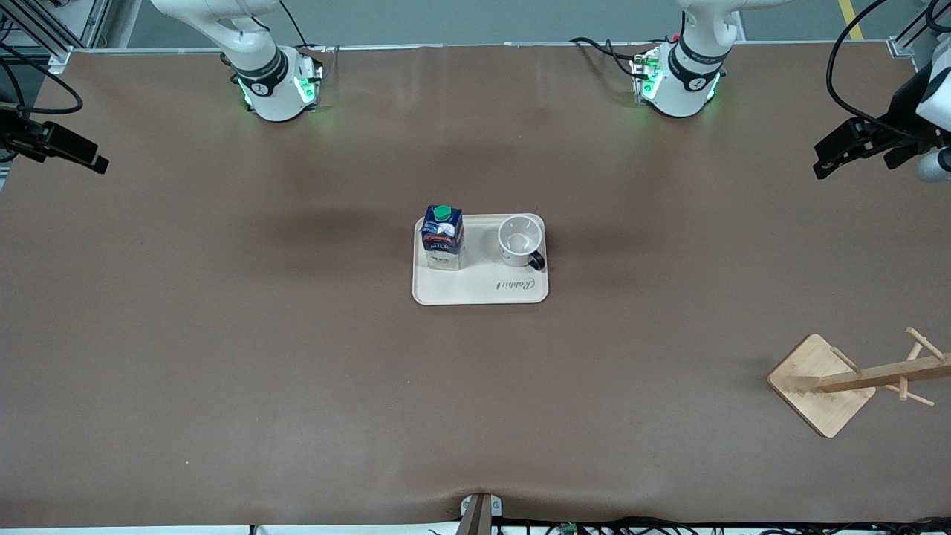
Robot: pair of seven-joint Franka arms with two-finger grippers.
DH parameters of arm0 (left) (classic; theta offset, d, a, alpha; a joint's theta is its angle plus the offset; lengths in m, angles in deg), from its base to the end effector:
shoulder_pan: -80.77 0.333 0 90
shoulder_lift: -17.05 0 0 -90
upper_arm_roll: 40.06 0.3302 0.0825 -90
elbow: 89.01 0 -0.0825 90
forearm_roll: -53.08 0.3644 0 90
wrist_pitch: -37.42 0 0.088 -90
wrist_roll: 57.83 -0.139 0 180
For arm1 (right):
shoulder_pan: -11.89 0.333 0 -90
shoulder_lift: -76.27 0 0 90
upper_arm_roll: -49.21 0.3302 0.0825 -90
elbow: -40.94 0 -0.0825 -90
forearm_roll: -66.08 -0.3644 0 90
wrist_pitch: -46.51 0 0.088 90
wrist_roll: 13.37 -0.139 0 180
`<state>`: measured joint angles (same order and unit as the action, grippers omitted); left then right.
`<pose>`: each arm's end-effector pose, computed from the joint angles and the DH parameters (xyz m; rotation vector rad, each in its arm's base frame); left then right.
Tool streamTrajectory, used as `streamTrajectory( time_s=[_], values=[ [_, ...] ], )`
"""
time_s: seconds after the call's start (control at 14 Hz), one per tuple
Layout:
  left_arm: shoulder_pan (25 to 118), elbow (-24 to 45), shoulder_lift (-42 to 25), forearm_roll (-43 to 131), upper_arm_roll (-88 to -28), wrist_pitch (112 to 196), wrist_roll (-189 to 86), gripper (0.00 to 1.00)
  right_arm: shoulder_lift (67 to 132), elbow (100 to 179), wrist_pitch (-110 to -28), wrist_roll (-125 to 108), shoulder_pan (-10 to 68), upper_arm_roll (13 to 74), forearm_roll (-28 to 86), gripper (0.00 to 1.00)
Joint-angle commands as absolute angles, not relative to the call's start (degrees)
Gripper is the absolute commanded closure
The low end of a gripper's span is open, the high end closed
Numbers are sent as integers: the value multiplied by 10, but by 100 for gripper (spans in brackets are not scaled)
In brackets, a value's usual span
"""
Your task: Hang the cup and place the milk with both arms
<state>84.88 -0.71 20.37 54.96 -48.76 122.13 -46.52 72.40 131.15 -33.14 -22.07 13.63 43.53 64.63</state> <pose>0.5051 -0.0383 0.6419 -3.0942 -0.1866 -0.0006 0.4887 -0.0316 0.6252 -3.0910 0.3365 0.1841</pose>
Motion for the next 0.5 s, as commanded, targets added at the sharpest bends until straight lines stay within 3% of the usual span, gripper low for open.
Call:
streamTrajectory(
  time_s=[0.0, 0.43],
  values=[
    [849, -19, 201, 552, -489, 1209, -473, 0, 729, 1300, -323, -229, 134, 438, 655, 0],
    [849, -30, 199, 555, -489, 1209, -468, 0, 729, 1300, -323, -229, 134, 438, 655, 0]
  ],
)
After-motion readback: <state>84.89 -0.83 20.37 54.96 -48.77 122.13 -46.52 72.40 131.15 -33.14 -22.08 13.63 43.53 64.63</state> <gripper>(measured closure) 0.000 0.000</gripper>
